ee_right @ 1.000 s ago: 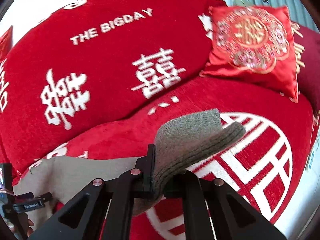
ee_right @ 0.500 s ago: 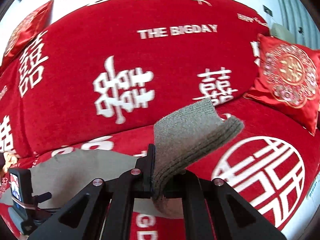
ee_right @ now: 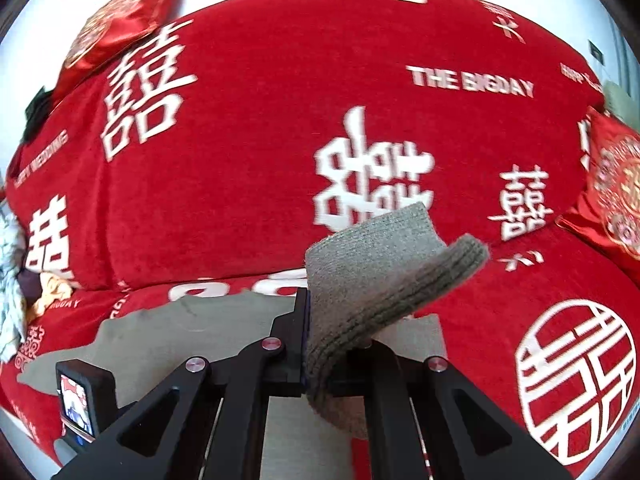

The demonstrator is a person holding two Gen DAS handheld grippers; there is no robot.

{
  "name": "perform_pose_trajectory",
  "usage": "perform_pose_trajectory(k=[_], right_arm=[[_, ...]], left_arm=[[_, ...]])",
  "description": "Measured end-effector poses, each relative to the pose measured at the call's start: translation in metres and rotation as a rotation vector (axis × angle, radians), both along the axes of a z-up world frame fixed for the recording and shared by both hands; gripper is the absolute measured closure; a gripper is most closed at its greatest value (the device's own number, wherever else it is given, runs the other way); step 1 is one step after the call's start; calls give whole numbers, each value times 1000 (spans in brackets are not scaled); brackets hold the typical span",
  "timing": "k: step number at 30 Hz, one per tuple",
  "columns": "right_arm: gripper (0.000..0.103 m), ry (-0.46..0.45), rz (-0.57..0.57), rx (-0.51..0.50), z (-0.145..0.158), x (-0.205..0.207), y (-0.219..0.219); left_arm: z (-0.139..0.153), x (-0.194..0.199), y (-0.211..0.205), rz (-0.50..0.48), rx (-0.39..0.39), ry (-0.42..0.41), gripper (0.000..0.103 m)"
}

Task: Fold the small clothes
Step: 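Carry the held sleeve across the sweater body toward the other sleeve, then open the right tool to release the sleeve and withdraw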

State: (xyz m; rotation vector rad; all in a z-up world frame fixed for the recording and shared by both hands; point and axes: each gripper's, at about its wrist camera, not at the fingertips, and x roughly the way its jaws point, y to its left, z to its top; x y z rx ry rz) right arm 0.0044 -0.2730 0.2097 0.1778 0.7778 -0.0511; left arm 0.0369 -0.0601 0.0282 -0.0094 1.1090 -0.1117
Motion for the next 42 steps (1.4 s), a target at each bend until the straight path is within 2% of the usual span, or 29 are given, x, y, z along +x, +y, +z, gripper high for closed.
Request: perform_pose_trajectory(k=[9, 19, 30, 35, 38, 41, 42], right_arm=[[97, 37, 124, -42, -15, 15, 96], [97, 116, 260, -69, -56, 25, 197], [97, 237, 317, -87, -108, 27, 241], [96, 310, 358, -83, -132, 23, 256], [91, 345, 395, -42, -140, 22, 265], [78, 376, 457, 43, -142, 20, 272], [69, 374, 470, 63, -141, 19, 273]], left_arm=[[2, -11, 62, 58, -31, -13, 0], [-5, -30, 125, 143, -68, -7, 0], [-13, -54, 164, 206, -112, 4, 0], [-3, -73, 176, 215, -100, -37, 0], [1, -80, 180, 223, -87, -52, 0], [2, -84, 188, 245, -101, -50, 0], [1, -85, 191, 256, -109, -47, 0]])
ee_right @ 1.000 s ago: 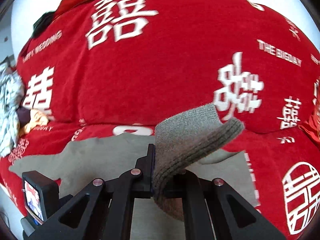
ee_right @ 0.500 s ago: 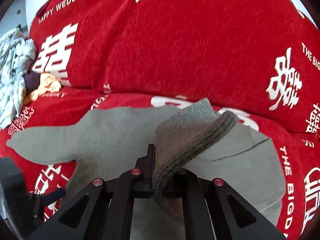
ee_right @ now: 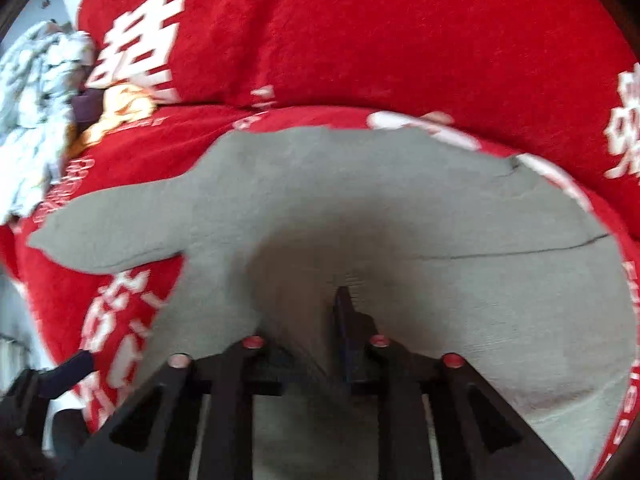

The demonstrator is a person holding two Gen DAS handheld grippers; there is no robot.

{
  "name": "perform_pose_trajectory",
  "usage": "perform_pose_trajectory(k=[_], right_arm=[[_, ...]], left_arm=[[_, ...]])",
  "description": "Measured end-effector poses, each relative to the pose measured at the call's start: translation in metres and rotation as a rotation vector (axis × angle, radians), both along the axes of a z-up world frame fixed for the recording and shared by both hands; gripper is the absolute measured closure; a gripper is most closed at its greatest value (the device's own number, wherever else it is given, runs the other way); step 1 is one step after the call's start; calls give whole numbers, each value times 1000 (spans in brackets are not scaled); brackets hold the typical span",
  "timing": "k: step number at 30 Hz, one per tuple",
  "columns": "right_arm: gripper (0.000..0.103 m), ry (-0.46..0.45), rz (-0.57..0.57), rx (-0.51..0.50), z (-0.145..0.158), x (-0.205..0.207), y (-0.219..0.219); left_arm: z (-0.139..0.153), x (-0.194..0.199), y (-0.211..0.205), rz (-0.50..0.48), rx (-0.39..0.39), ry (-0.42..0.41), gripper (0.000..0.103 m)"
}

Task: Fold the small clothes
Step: 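Open the right tool to release the sleeve and withdraw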

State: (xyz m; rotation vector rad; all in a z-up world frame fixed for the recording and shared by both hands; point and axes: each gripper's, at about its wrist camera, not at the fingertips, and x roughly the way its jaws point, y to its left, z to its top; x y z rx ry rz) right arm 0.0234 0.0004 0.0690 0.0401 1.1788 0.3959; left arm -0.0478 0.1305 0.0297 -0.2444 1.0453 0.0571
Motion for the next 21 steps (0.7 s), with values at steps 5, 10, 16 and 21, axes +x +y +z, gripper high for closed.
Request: perform_pose_trajectory(k=[5, 10, 16, 21], right_arm=[[52, -50, 5, 103, 32, -6, -18], [36, -157, -95, 59, 60, -6, -79], [36, -103, -298, -136, 33, 2, -178], [36, -29, -355, -191, -2, -1, -227]], left_arm=[[6, -4, 9, 31, -20, -3, 0], [20, 3, -11, -22, -31, -21, 0], [27, 26, -86, -195, 2, -27, 0], [5, 48, -137, -309, 11, 37, 0]])
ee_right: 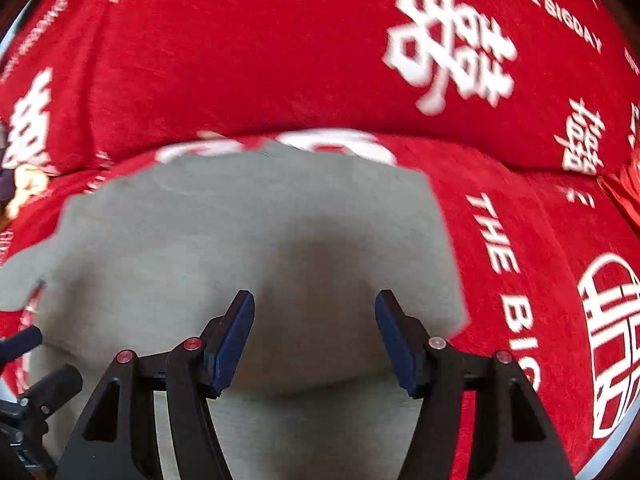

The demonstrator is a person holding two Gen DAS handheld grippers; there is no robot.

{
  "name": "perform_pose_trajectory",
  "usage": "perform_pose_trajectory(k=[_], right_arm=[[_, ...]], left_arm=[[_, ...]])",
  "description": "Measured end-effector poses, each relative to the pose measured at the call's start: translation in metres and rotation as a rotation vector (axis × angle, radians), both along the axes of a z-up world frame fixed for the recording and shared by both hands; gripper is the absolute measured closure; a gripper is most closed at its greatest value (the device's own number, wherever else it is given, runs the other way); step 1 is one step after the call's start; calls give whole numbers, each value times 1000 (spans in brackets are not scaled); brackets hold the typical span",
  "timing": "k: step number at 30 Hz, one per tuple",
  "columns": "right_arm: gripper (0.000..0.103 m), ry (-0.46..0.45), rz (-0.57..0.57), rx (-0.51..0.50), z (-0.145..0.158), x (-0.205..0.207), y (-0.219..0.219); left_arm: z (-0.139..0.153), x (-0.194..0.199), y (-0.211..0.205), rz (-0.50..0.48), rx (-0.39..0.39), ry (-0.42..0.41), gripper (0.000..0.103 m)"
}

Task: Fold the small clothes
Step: 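Open the right tool to release the sleeve and withdraw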

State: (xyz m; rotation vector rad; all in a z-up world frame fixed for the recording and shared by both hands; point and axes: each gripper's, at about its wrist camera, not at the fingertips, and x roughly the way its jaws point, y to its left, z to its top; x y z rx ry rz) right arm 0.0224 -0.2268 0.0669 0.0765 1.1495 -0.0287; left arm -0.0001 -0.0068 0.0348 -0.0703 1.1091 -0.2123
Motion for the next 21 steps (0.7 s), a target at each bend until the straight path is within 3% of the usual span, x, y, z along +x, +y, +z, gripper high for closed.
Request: perform_pose_trajectory(k=[5, 12, 16, 19, 21], right_arm=[[37, -32, 37, 16, -16, 6, -18], [31, 2, 30, -28, -18, 27, -10], [31, -30, 49, 55, -5, 11, 3], [31, -4, 80, 54, -10, -3, 18], [31, -21, 106, -10, -11, -16, 30]], left_arm=[[-21, 19, -15, -3, 129, -6, 0], [-15, 29, -5, 17, 133, -5, 0], [-9, 19, -2, 35, 114, -17, 0], [-16, 15, 1, 46, 126, -5, 0], [-17, 12, 1, 46, 140, -18, 0]])
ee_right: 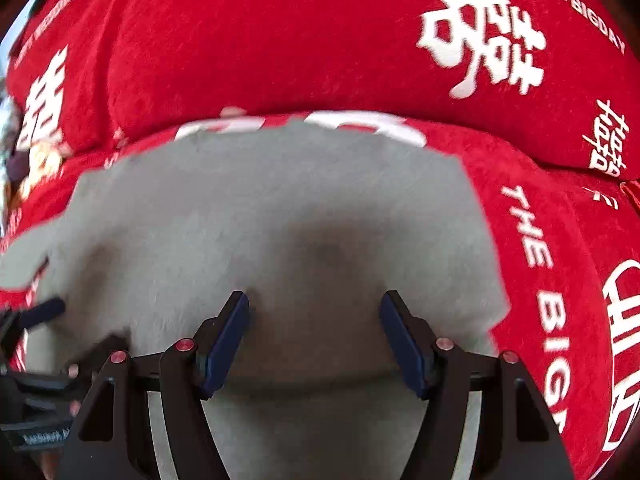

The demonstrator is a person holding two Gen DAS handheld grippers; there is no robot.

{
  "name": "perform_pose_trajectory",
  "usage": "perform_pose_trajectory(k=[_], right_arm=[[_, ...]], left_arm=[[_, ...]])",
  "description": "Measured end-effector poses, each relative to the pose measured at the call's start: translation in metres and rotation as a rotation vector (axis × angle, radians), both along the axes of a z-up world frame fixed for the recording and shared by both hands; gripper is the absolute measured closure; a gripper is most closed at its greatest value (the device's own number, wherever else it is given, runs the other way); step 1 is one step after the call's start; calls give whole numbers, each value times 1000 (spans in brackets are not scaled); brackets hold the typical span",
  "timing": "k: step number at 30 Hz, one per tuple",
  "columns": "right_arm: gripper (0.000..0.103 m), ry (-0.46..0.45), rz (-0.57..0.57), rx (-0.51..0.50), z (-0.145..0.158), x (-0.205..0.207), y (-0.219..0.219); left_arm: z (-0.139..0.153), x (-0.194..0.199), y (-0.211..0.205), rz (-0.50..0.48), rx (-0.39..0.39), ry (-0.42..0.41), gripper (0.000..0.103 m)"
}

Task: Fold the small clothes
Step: 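Open the right tool to release the sleeve and withdraw, then reach the left tool to the other sleeve and grasp its cuff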

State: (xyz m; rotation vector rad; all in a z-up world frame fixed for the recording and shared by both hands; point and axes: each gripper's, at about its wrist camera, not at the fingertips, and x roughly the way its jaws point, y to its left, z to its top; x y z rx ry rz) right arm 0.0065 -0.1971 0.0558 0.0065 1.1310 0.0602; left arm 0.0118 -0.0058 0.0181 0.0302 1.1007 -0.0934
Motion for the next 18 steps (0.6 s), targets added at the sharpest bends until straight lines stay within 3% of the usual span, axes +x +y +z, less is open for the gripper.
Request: perform_pose_trajectory(k=[3, 8, 12, 18], right_arm=[[31, -29, 17, -56, 5, -16, 9], [27, -26, 19, -18, 12, -35, 14], [26, -22, 38, -45, 9, -52, 27], [25, -57, 30, 4, 26, -59, 36]], left_arm=[[3, -7, 3, 1, -6, -4, 0], [6, -19, 8, 7, -18, -14, 0], [8, -31, 14, 9, -26, -14, 0], [20, -48, 56, 96, -53, -63, 0]])
